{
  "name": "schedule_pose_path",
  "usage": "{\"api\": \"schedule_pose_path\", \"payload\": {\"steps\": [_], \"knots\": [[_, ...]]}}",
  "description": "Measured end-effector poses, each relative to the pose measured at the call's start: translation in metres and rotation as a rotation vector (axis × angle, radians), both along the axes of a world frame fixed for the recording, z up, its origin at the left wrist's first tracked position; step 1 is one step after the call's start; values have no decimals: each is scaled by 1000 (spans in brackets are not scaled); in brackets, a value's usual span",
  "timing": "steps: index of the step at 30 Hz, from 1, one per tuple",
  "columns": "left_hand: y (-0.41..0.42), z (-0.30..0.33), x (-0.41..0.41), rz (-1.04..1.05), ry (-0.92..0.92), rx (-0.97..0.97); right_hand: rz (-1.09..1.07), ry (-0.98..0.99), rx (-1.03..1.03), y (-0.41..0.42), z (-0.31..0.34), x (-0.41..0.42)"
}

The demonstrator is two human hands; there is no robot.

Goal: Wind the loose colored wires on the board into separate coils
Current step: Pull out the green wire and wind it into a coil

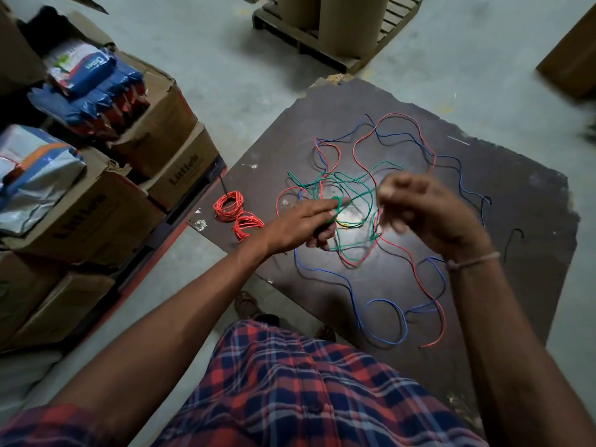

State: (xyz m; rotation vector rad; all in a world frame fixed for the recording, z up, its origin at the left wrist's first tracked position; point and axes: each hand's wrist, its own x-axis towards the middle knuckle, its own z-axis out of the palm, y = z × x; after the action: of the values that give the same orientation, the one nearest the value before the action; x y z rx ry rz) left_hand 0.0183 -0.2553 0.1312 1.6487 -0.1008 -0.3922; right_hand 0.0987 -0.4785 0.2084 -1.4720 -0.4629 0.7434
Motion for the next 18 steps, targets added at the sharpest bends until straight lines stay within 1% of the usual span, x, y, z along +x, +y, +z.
{"api": "schedule_pose_path", "payload": {"steps": [1, 2, 3, 4, 5, 8, 10, 12, 14, 16, 18], "knots": [[-5, 3, -3, 48, 51, -110, -107, 116, 157, -2, -2, 9], [-9, 7, -4, 97, 86, -202, -198, 232, 271, -3, -7, 18], [-11, 10, -6, 124, 106, -273, -265, 316, 331, -3, -13, 25], [-12, 12, -6, 126, 122, -328, -307, 365, 341, -1, -20, 31], [-12, 14, -8, 115, 144, -370, -333, 369, 312, 2, -29, 37], [-14, 20, -14, 33, 245, -488, -359, 200, 134, 18, -58, 48], [-16, 25, -15, 4, 263, -558, -308, 40, -21, 26, -75, 45], [-15, 31, -12, 45, 209, -584, -202, -126, -199, 32, -91, 33], [-13, 32, -7, 137, 129, -611, -73, -153, -315, 41, -103, 12], [-13, 29, -3, 238, 78, -662, 51, -96, -410, 47, -102, -13], [-11, 22, 2, 343, 44, -682, 163, -88, -493, 49, -94, -34]]}}
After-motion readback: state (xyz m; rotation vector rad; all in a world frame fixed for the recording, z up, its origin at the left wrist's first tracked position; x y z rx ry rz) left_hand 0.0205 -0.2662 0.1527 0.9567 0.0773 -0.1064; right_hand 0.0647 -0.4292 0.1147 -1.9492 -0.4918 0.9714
